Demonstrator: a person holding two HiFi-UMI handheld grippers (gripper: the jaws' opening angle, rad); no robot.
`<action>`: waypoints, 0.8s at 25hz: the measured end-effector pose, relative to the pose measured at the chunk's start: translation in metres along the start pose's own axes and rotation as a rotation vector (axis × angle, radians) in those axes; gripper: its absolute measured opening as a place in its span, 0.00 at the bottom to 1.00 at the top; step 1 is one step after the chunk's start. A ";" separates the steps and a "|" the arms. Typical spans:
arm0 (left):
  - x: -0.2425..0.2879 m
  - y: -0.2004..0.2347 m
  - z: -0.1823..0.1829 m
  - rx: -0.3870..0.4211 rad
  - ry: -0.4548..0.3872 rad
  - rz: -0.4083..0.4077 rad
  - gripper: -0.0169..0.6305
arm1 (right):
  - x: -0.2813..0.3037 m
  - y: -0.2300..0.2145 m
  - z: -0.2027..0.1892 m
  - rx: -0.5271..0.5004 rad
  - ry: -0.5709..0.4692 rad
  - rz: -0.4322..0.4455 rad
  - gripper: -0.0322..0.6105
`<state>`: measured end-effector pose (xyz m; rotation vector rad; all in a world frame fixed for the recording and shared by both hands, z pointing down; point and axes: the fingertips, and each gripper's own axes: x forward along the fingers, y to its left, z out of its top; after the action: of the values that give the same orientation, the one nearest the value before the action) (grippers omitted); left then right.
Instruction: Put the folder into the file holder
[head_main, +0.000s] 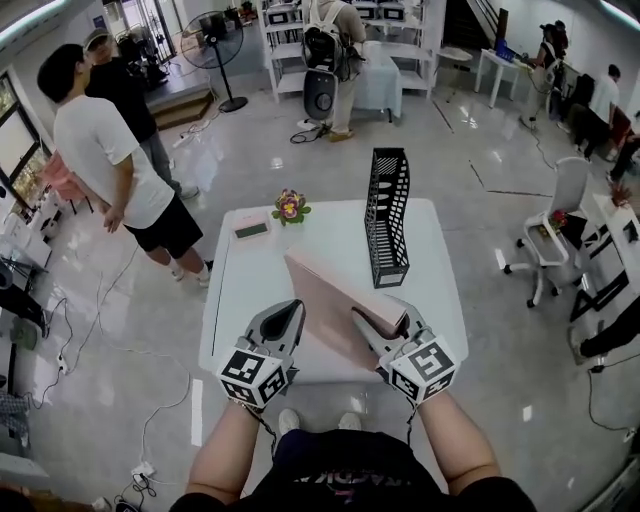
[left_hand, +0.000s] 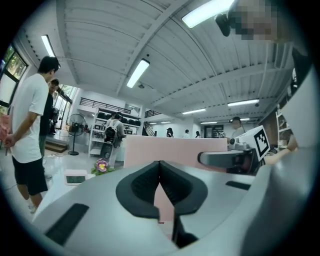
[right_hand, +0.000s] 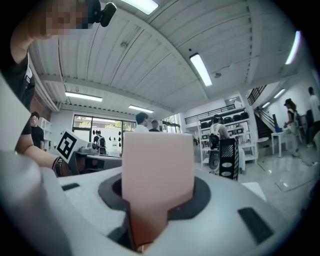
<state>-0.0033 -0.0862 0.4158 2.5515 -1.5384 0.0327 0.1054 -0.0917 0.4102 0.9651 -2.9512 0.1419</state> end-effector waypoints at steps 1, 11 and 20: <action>0.009 -0.014 0.002 0.000 0.000 -0.032 0.03 | -0.010 -0.007 0.002 0.008 -0.006 -0.021 0.28; 0.068 -0.118 0.017 0.048 0.015 -0.332 0.03 | -0.088 -0.049 0.020 0.067 -0.055 -0.225 0.27; 0.078 -0.127 0.021 0.066 0.030 -0.521 0.03 | -0.095 -0.052 0.040 0.057 -0.101 -0.417 0.27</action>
<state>0.1442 -0.0999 0.3872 2.9022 -0.8331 0.0581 0.2129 -0.0813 0.3688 1.6102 -2.7638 0.1685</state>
